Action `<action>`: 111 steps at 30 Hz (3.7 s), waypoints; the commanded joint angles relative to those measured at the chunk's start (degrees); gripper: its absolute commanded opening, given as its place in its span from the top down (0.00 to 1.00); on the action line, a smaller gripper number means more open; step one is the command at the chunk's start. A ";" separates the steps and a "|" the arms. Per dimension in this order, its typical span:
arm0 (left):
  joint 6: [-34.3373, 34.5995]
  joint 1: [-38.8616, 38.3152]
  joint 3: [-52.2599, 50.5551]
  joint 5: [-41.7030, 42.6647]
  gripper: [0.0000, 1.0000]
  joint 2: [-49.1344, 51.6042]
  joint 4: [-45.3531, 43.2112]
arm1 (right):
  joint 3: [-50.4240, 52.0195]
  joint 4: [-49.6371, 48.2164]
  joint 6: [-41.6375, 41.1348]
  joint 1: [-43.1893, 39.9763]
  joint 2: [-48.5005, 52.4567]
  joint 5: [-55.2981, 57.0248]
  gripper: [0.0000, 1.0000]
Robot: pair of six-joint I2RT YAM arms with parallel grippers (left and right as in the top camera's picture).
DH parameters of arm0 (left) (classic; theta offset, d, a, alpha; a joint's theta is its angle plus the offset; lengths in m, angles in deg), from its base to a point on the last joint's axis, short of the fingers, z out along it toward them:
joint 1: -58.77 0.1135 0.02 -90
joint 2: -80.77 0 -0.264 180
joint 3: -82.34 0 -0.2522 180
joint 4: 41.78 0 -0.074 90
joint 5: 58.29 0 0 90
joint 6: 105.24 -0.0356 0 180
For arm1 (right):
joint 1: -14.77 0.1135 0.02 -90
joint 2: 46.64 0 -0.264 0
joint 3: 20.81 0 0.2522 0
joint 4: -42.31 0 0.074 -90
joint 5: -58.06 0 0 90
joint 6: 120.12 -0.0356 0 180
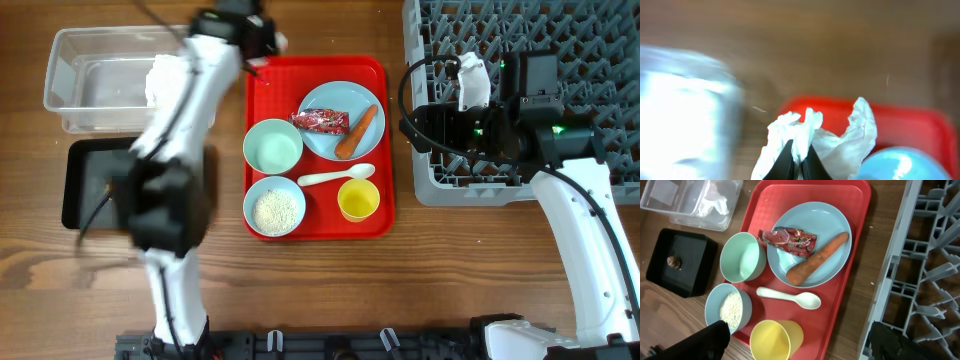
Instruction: Sort waste into correct bins and load items into the dishwasher rack
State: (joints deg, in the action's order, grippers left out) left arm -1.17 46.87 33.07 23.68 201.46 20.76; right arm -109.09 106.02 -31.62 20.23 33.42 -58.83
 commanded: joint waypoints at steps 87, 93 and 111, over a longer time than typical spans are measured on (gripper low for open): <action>-22.25 -15.56 -0.52 9.90 0.96 18.60 7.45 | -1.20 0.90 -1.53 0.22 0.44 0.57 0.07; -12.57 -12.31 4.98 10.05 0.96 12.57 11.58 | -1.20 0.61 -1.46 0.22 0.44 0.59 0.07; -5.86 14.19 6.69 6.25 0.96 4.00 11.52 | -1.20 0.59 -1.70 0.22 0.42 0.55 0.07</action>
State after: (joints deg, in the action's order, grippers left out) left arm -8.25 57.34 39.83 32.82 202.13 32.17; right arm -109.09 106.79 -32.51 20.23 33.42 -58.83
